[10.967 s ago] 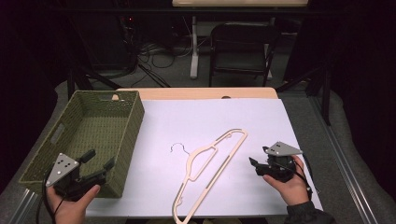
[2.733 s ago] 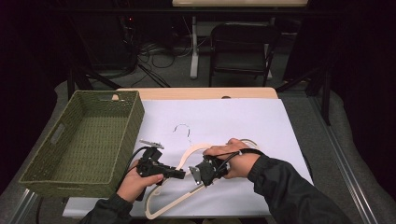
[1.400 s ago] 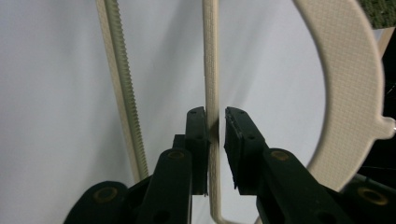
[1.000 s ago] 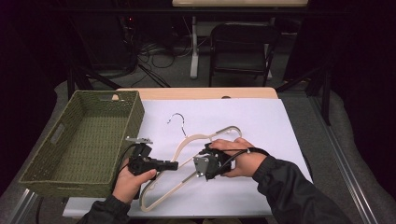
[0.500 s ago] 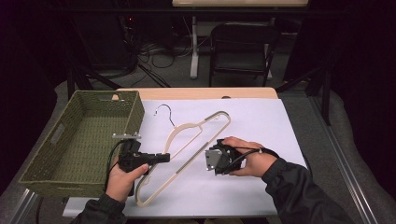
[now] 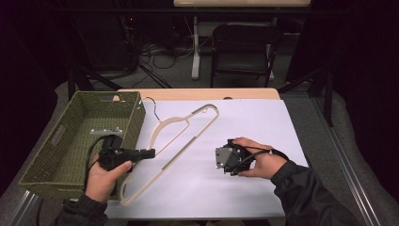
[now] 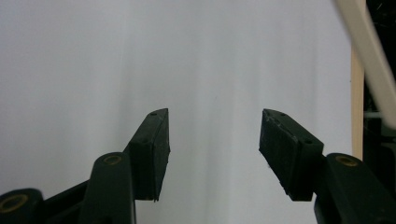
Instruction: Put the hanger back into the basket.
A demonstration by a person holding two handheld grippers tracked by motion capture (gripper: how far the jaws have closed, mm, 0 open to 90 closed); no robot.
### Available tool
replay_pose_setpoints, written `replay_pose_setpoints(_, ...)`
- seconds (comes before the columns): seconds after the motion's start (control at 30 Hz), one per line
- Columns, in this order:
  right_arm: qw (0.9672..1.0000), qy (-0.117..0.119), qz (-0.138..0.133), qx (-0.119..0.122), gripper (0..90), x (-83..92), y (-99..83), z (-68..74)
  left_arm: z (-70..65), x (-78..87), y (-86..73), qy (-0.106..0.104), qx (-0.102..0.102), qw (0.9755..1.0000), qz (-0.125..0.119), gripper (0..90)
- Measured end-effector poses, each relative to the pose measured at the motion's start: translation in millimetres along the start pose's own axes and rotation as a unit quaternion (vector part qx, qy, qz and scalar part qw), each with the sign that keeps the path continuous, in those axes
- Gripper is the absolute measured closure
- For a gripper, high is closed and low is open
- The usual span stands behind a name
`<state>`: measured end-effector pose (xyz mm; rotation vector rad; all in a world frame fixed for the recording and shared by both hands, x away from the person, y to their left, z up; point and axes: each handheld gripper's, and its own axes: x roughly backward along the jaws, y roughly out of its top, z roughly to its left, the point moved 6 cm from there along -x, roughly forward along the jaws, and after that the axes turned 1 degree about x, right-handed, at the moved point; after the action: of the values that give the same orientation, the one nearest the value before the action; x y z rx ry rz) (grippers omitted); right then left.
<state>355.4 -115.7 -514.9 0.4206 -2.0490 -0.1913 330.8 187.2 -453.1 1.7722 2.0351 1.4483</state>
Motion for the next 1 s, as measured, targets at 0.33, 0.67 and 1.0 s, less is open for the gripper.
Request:
replay_pose_setpoints(0.33, 0.9990, 0.008, 0.016, -0.040, 40.9, 3.7, -20.0, 2.5, 20.7, 72.6, 19.2, 0.031, -0.006, 0.9991, -0.027, 87.1)
replay_pose_setpoints(0.67, 0.9978, 0.001, 0.020, -0.063, 40.2, 8.8, -34.5, 4.1, 63.6, 126.9, 29.3, 0.052, 0.000, 0.9977, -0.043, 87.1)
replay_pose_setpoints(1.0, 0.9977, -0.001, 0.021, -0.065, 40.1, 6.3, -33.8, 2.6, 98.1, 148.7, 33.0, 0.078, -0.011, 0.9958, -0.047, 87.1)
